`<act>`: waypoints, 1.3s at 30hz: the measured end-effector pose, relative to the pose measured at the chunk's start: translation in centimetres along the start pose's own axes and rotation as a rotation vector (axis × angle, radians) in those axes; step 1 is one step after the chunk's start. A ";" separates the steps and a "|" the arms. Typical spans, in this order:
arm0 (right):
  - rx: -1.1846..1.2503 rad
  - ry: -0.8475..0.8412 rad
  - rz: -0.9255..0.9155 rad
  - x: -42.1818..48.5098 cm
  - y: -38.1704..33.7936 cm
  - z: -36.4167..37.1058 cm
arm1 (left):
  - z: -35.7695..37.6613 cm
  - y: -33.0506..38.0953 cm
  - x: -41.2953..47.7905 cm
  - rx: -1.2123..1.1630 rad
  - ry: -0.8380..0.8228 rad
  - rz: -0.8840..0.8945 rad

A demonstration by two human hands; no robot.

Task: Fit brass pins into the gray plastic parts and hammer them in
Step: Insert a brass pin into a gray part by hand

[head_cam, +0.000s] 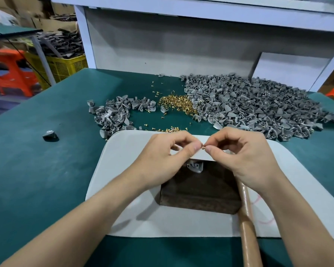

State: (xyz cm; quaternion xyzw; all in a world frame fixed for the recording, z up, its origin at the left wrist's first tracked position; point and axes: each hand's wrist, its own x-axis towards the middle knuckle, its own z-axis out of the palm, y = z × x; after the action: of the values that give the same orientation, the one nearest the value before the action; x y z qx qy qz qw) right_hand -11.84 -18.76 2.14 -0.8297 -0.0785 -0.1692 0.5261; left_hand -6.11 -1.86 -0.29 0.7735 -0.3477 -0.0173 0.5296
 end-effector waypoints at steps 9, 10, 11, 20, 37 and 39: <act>-0.195 -0.181 0.022 0.0 0.5 0.4 | -0.6 -0.2 0.0 0.190 -0.104 0.072; -0.172 -0.164 0.015 0.0 0.6 0.4 | -0.6 -0.2 0.0 0.150 -0.066 0.070; -0.140 -0.141 0.007 0.1 0.7 0.5 | -0.5 -0.2 0.1 0.085 -0.023 0.061; 0.143 0.075 0.060 0.1 1.2 1.1 | 0.2 0.2 0.1 -0.364 0.076 -0.054; 0.306 0.195 0.037 -0.2 0.3 2.0 | 0.2 1.1 -0.1 -0.452 0.087 -0.038; 0.304 0.191 0.048 -0.3 0.3 2.0 | 0.2 1.0 -0.1 -0.464 0.075 -0.042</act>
State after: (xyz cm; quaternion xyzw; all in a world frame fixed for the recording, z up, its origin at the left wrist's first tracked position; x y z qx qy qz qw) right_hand -11.59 -17.09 1.03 -0.7224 -0.0332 -0.2207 0.6545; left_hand -6.80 -2.14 0.46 0.6383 -0.2983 -0.0790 0.7052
